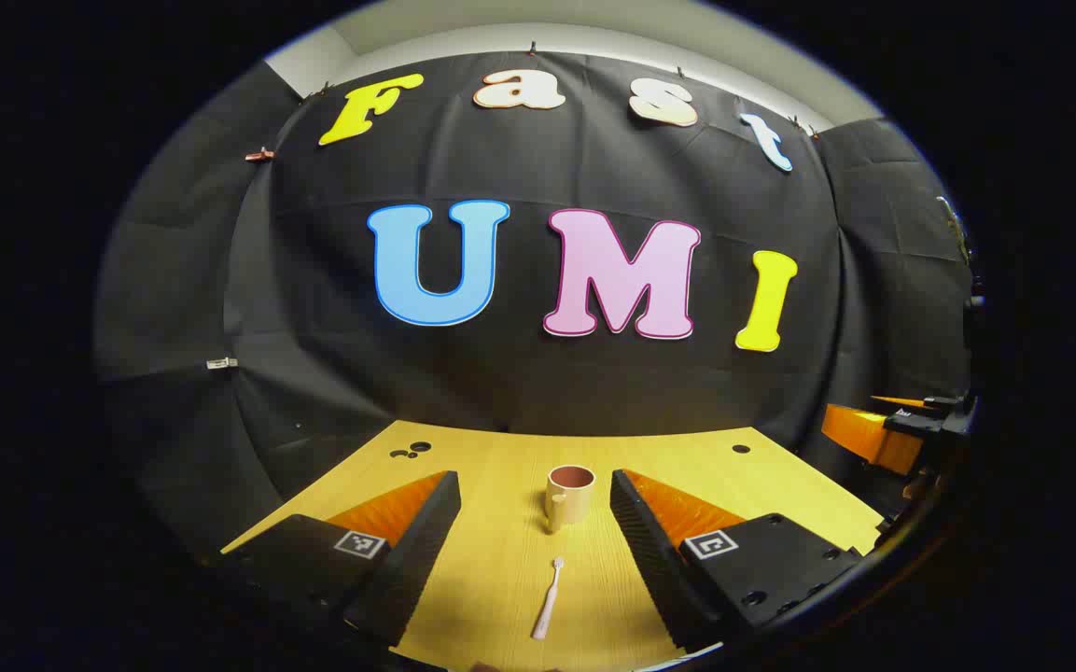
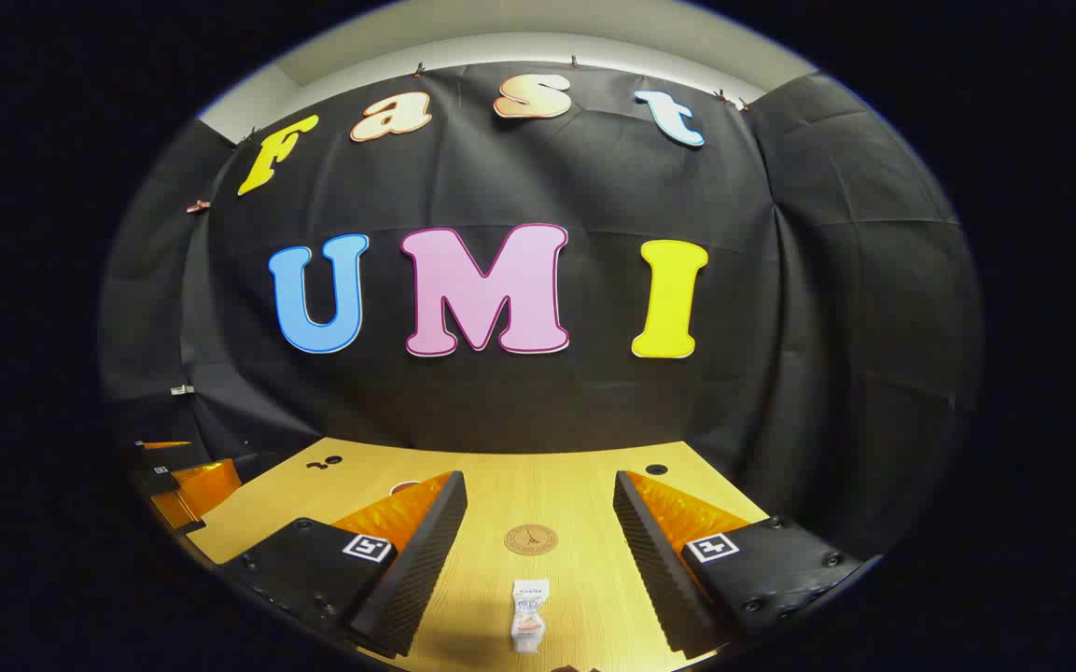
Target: Put the toothbrush and toothpaste on the desktop into the cup, then pick up the cup and place it on the coaster on the desktop.
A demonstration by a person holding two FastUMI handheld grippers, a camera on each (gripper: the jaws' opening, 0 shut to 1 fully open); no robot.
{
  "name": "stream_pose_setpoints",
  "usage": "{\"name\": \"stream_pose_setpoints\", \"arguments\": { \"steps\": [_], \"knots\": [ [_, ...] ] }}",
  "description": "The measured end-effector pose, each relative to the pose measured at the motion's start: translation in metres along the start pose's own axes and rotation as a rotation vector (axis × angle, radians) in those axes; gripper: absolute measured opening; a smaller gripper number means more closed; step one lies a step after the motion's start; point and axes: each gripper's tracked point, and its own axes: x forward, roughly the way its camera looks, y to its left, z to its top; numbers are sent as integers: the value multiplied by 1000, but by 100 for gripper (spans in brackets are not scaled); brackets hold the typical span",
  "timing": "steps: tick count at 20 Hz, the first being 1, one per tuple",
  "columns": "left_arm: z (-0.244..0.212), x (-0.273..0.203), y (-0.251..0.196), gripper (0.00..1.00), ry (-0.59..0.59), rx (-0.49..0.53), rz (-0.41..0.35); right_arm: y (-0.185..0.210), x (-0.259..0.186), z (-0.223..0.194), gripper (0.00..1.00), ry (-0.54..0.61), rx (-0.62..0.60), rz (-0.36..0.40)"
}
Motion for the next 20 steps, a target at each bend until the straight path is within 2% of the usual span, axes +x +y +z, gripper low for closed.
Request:
{"name": "stream_pose_setpoints", "arguments": {
  "steps": [13,20],
  "knots": [
    [-13,-1,-4,100,35,32,-23,4,2,-23,97,72,30,12],
    [-18,3,-5,100,49,41,-21,4,13,-45,98,147,46,8]
  ]
}}
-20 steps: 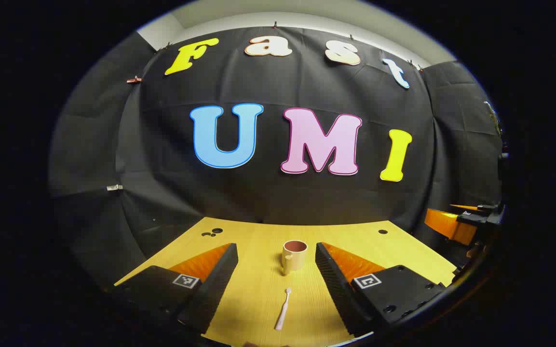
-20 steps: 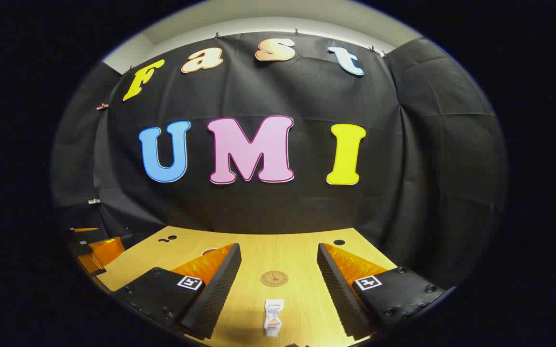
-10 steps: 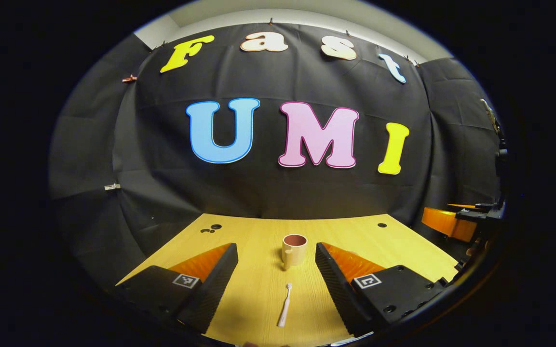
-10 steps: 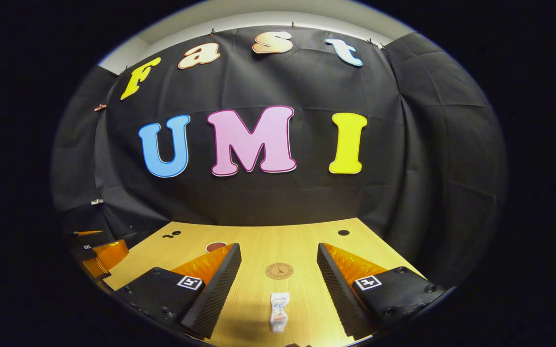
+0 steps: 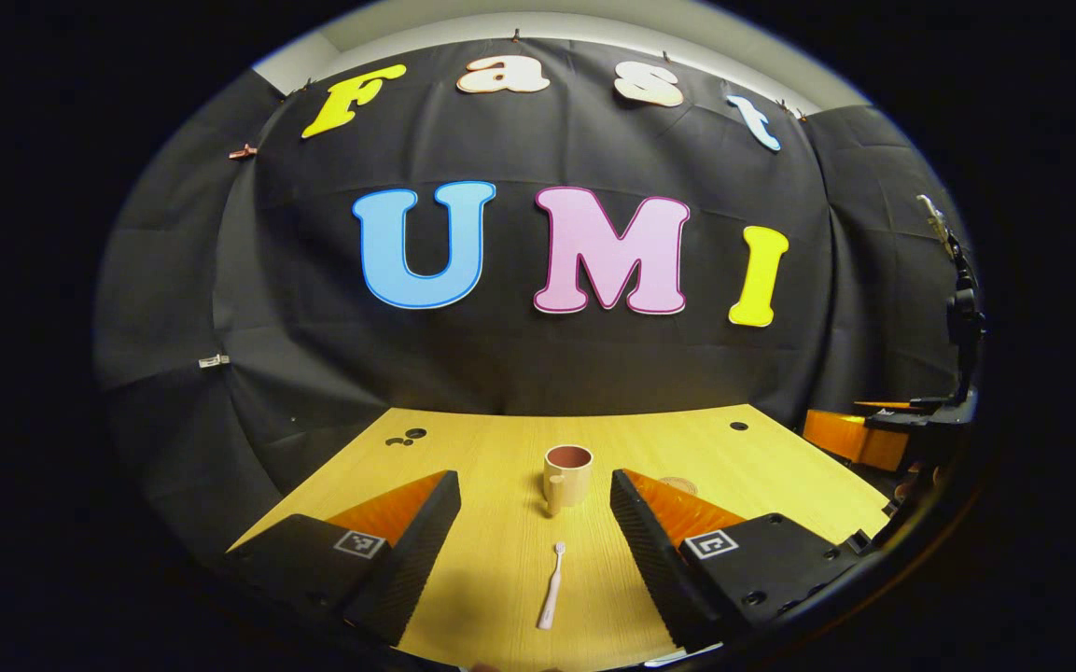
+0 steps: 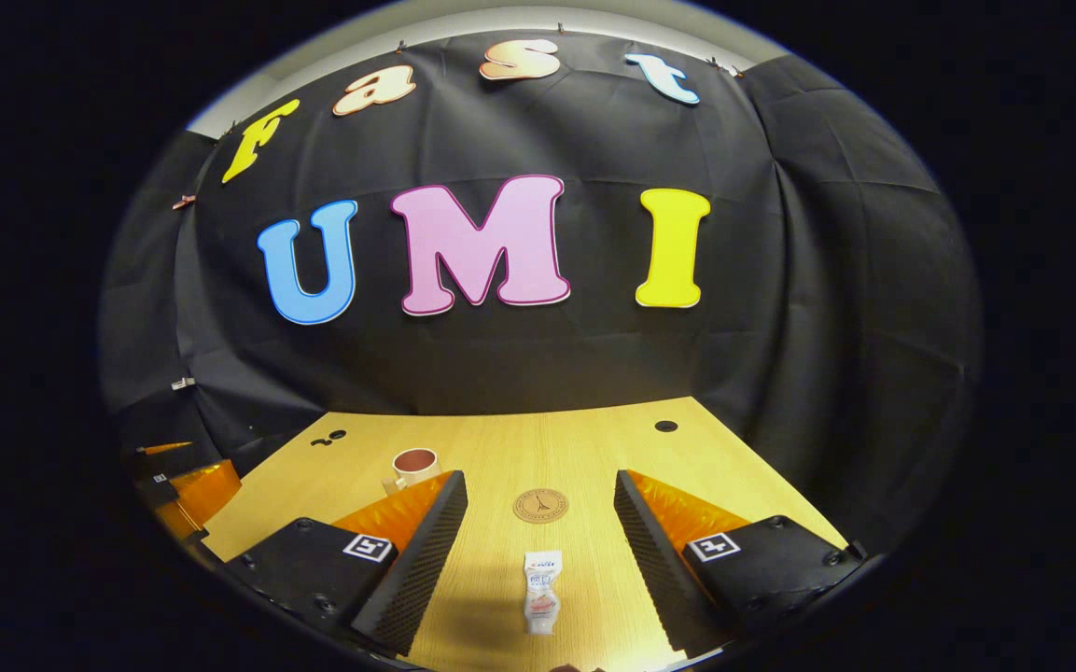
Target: Put the toothbrush and toothpaste on the desktop into the cup, then pick up the cup and place it on the coaster on the desktop.
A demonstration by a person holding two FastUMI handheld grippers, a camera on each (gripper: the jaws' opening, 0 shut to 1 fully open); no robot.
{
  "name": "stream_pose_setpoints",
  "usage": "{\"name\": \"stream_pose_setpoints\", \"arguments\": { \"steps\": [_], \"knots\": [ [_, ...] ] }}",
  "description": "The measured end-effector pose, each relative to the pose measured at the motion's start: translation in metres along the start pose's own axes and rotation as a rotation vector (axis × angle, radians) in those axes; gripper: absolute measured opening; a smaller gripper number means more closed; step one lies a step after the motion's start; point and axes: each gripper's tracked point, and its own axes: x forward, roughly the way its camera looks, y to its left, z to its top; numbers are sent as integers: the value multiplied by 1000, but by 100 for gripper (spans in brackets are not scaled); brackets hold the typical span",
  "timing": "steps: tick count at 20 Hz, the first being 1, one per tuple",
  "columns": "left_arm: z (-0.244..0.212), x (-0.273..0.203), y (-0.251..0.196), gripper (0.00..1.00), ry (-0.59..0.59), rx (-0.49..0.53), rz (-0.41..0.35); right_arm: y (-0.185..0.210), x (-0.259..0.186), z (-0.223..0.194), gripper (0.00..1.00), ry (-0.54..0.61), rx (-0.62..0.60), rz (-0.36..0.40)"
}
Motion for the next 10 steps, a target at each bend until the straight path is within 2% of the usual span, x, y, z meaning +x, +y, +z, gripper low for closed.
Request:
{"name": "stream_pose_setpoints", "arguments": {
  "steps": [10],
  "knots": [
    [-6,5,8,100,16,15,56,8,37,-52,98,189,-28,34]
  ]
}}
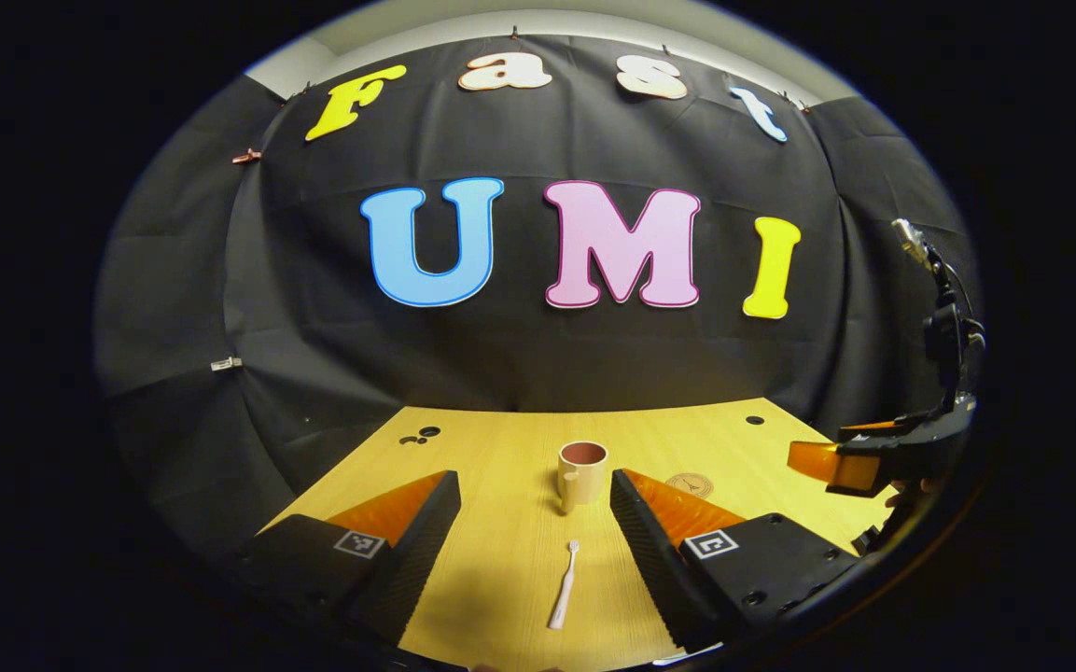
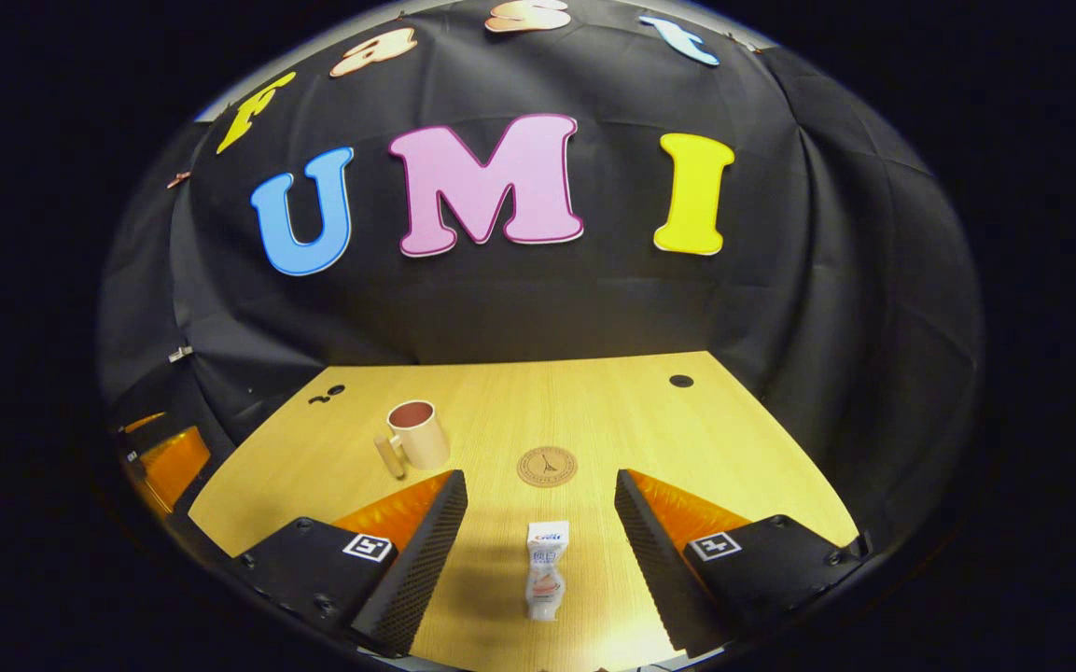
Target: Put the toothbrush and toothpaste on the desktop into the cup, then pick up the cup and place it on the coaster on the desktop.
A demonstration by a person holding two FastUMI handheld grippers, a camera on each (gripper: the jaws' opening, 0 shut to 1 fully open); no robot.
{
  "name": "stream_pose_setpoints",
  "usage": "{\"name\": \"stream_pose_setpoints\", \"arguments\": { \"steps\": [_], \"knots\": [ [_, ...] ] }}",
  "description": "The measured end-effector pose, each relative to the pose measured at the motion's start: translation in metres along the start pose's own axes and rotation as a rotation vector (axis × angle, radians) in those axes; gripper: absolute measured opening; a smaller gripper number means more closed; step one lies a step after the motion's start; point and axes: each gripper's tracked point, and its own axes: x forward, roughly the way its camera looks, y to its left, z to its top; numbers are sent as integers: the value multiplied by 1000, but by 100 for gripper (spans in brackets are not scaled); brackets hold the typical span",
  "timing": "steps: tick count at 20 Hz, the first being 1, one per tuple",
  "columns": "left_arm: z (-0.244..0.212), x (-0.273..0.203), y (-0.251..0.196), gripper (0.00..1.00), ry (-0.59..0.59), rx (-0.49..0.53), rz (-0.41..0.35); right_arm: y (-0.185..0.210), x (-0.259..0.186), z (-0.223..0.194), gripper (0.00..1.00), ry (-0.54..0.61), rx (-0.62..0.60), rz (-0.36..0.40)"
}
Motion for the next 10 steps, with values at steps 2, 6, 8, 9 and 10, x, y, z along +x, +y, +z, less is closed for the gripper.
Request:
{"name": "stream_pose_setpoints", "arguments": {
  "steps": [2,6,8,9,10],
  "knots": [
    [-5,1,2,100,16,-5,13,2,10,-10,98,40,-1,11],
    [-14,-2,10,100,50,-3,51,0,20,-28,98,104,-7,12],
    [-19,-4,15,100,66,6,79,-2,29,-41,98,141,-19,8],
    [-23,-4,18,100,80,11,93,-2,35,-47,98,163,-20,10],
    [-25,-5,21,100,92,14,105,-3,40,-55,98,186,-20,10]
  ]
}}
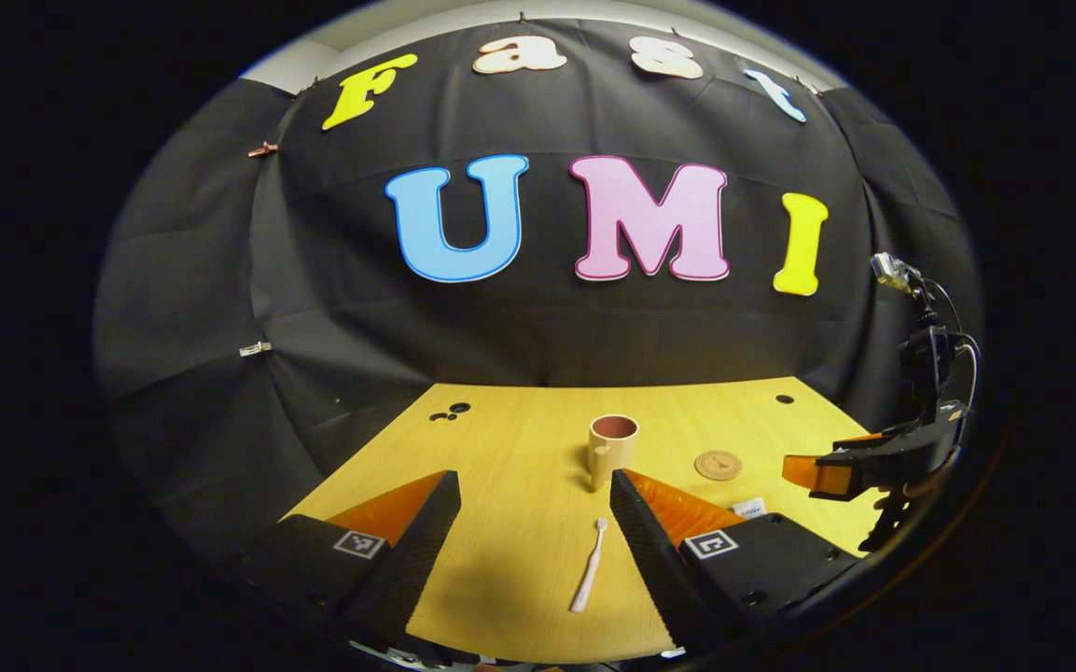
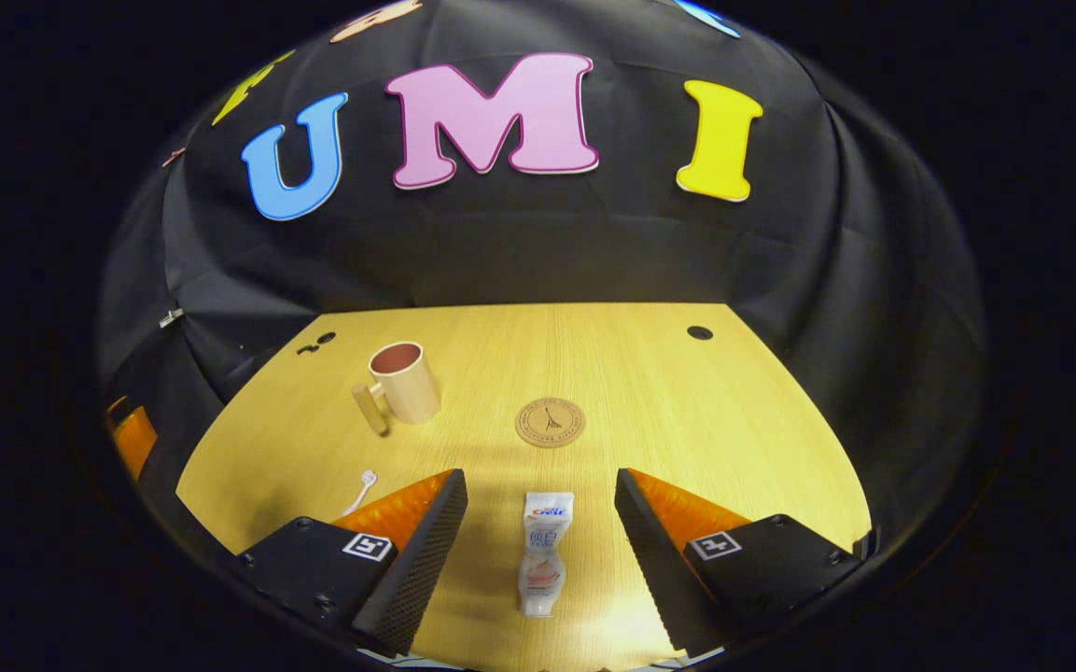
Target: Put the toothbrush and toothpaste on the desktop into the cup, then pick up the cup and place it on the coaster on the desktop.
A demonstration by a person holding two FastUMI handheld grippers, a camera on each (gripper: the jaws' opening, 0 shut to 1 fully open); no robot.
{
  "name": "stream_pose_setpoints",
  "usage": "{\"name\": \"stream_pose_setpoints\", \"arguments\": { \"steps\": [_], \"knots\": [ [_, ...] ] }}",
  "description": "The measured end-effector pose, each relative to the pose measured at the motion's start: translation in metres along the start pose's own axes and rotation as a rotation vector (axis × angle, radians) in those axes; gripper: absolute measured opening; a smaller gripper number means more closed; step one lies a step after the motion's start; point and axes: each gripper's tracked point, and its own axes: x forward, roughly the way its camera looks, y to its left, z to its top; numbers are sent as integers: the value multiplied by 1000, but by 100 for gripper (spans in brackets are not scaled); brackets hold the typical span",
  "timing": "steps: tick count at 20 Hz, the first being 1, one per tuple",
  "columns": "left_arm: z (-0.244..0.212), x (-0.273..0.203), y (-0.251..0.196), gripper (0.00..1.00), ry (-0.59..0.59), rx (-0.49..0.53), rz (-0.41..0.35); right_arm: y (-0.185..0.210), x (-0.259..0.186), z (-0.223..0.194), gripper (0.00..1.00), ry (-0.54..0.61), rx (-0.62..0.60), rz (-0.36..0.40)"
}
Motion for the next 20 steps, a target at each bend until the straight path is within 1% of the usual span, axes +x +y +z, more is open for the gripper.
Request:
{"name": "stream_pose_setpoints", "arguments": {
  "steps": [3,7,11,15,20],
  "knots": [
    [-7,-2,5,100,34,-7,30,0,17,-18,98,65,9,6],
    [-19,-6,9,100,84,-8,68,-4,38,-44,98,147,-18,0],
    [-48,-4,19,99,175,10,123,-4,55,-73,98,235,-65,1],
    [-62,-5,16,99,229,-25,132,-9,70,-98,98,318,-84,-20],
    [-66,-2,13,99,253,-47,135,-13,75,-122,98,407,-94,-26]
  ]
}}
